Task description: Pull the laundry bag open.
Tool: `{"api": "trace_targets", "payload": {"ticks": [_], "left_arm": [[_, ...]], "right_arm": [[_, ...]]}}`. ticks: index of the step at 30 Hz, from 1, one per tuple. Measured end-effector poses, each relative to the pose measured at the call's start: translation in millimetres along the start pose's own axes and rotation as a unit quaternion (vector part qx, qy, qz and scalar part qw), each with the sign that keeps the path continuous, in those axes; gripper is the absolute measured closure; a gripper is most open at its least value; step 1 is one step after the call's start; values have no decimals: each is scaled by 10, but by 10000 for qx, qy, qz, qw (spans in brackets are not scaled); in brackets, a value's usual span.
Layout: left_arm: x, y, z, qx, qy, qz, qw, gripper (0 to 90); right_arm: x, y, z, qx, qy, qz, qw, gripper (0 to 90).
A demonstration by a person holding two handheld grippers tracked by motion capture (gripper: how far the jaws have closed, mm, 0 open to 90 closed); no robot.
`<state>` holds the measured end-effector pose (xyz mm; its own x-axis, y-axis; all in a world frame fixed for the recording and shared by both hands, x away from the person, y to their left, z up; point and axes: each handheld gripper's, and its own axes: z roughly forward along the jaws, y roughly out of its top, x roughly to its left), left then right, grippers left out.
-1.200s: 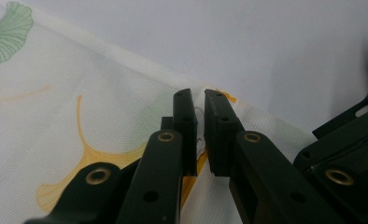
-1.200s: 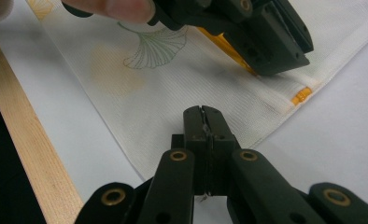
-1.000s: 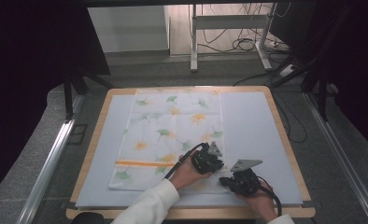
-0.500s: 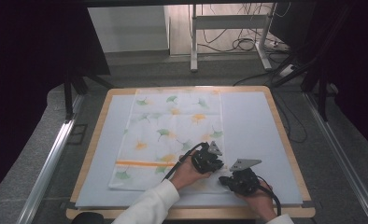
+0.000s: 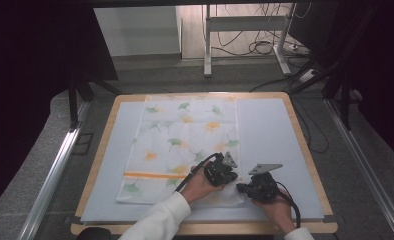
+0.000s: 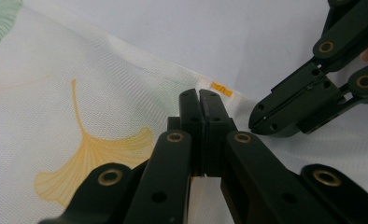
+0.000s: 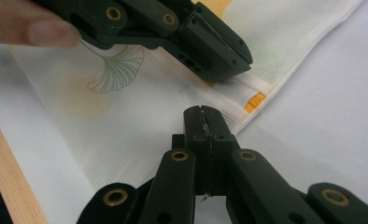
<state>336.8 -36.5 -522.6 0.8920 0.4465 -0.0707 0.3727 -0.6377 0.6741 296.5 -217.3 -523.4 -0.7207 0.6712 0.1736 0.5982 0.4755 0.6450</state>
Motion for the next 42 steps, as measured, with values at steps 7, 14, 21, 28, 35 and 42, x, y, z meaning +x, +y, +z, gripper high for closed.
{"api": "trace_targets", "payload": {"ticks": [7,14,21,28,35,42], "left_arm": [[-4,-6,-7,7,7,26,10000,900],[-4,-25,-24,9,36,170,9998,900],[5,-34,-33,16,-11,153,9999,900],[7,-30,-16,-43,-21,117,9999,900],[-8,-26,-18,-11,50,182,9998,900],[-13,-22,-24,49,76,236,9997,900]], "right_arm": [[-9,-3,-1,-3,28,23,10000,895],[-19,-2,0,2,53,60,10000,896],[-27,3,0,16,84,165,9998,896],[-174,120,61,-18,112,603,9981,894],[-196,141,70,54,127,835,9964,895],[-220,129,70,42,183,982,9950,897]]}}
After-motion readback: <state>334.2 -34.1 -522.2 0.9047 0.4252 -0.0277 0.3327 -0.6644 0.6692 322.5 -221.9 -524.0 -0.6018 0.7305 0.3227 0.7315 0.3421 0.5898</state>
